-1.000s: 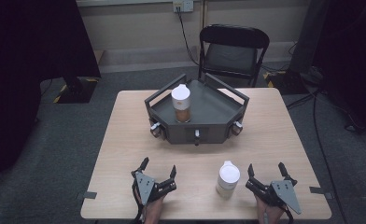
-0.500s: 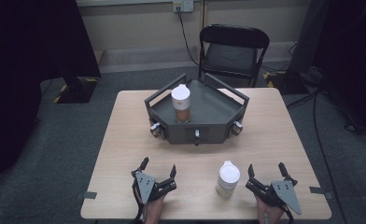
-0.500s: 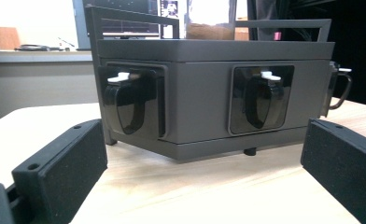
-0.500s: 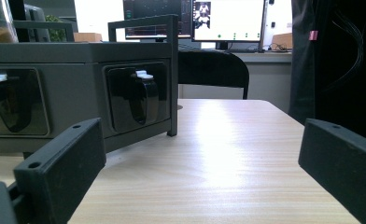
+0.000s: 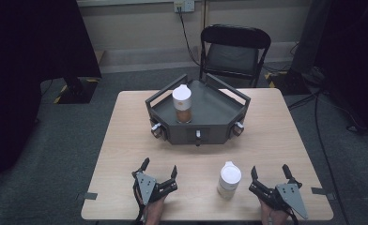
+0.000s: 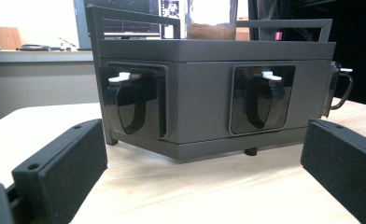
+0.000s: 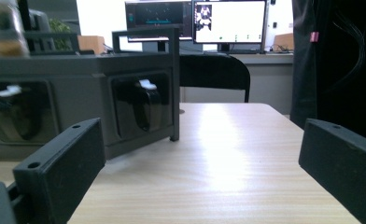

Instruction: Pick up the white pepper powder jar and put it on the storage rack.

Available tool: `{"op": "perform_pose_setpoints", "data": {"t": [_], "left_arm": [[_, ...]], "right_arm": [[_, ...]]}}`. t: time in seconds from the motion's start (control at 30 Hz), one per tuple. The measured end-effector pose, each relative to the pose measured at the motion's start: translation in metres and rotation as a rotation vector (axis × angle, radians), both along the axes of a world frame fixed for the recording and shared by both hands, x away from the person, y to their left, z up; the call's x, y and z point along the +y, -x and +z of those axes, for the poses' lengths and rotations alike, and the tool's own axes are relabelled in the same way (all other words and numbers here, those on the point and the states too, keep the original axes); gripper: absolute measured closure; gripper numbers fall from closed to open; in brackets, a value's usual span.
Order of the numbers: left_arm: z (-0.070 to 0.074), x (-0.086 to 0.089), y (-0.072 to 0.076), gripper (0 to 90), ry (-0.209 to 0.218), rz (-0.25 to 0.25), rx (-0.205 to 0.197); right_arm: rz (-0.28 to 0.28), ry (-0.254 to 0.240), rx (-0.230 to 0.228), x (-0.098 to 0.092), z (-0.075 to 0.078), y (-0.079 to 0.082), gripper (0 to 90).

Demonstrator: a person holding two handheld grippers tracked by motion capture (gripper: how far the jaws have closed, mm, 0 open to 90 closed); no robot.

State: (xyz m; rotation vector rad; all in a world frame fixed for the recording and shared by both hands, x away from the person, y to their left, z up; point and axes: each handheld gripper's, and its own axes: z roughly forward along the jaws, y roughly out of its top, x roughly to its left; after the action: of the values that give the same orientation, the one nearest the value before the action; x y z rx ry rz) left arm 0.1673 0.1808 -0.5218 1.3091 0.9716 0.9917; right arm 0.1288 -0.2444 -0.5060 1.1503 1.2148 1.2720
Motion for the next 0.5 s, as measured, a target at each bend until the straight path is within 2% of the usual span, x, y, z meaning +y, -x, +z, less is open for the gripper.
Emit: {"op": "perform_pose_setpoints", "data": {"t": [0.23, 0.5], "left_arm": [[0.0, 0.0, 0.0, 0.3, 0.0, 0.001, 0.0], [0.0, 0.0, 0.0, 0.2, 0.0, 0.002, 0.0]], "right_arm": [[0.067, -0.01, -0.037, 0.003, 0.016, 0.017, 0.0], [0.171, -0.015, -0.091, 0.021, 0.035, 0.028, 0.1]]}}
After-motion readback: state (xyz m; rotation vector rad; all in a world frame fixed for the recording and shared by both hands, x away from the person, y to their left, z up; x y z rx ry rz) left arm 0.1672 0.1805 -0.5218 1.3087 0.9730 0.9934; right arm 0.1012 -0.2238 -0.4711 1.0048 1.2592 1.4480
